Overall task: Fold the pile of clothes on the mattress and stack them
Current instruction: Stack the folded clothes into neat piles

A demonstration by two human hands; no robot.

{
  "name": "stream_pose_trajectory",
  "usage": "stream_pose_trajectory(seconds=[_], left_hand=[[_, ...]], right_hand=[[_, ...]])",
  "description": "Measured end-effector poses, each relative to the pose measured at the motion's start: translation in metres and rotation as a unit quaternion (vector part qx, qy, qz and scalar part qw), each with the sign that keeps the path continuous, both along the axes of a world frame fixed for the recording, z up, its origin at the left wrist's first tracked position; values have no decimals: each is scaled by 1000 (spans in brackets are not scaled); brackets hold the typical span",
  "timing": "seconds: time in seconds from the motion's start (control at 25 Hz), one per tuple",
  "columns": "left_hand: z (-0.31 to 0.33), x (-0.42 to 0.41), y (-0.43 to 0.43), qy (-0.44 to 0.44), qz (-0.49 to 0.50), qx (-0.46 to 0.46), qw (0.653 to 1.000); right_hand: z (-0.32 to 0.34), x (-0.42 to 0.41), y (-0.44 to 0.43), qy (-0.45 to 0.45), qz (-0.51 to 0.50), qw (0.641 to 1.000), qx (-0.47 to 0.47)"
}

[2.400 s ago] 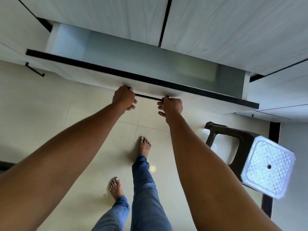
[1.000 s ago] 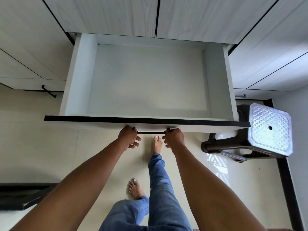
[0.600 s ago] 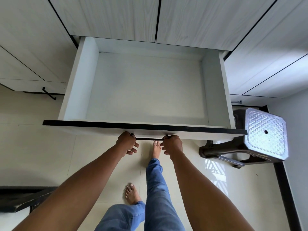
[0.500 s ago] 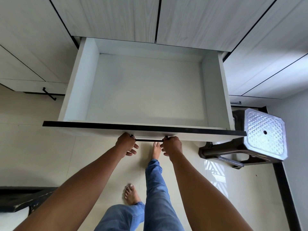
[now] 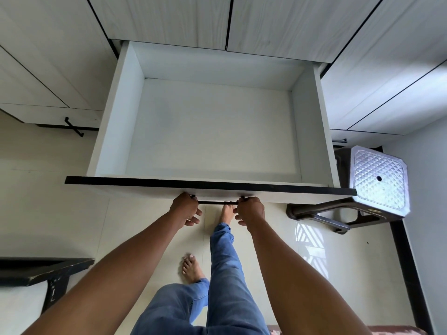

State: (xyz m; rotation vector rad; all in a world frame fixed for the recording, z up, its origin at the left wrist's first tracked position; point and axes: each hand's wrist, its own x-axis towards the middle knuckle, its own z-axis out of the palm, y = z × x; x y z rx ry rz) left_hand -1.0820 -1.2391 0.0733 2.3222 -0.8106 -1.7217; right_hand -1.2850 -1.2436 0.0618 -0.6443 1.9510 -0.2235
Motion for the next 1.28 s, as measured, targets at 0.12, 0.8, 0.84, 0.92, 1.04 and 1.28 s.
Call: stream_pose_trajectory(seconds=[0.12,0.8,0.84,0.92,1.04,1.28], left_hand=[[1,1,9,-6,5,3,1000],[180,101,41,-213,-24,-206,955],[189,120,54,-244,3,-213,946],[201,155,84,-284,74,-207,933],[209,209,154,-339,190,-181,903],[191,281,325,-327,400,-113,849]], right_hand=[[2,-1,6,8,12,1000,-14],[182,173,-37,-131,403,905,-33],[191,199,-35,-133,448,883,-41],[203,244,-23,-148,515,842,-56],[216,315,16,-177,608,772,-59],[207,438,127,-184,732,650,-90]])
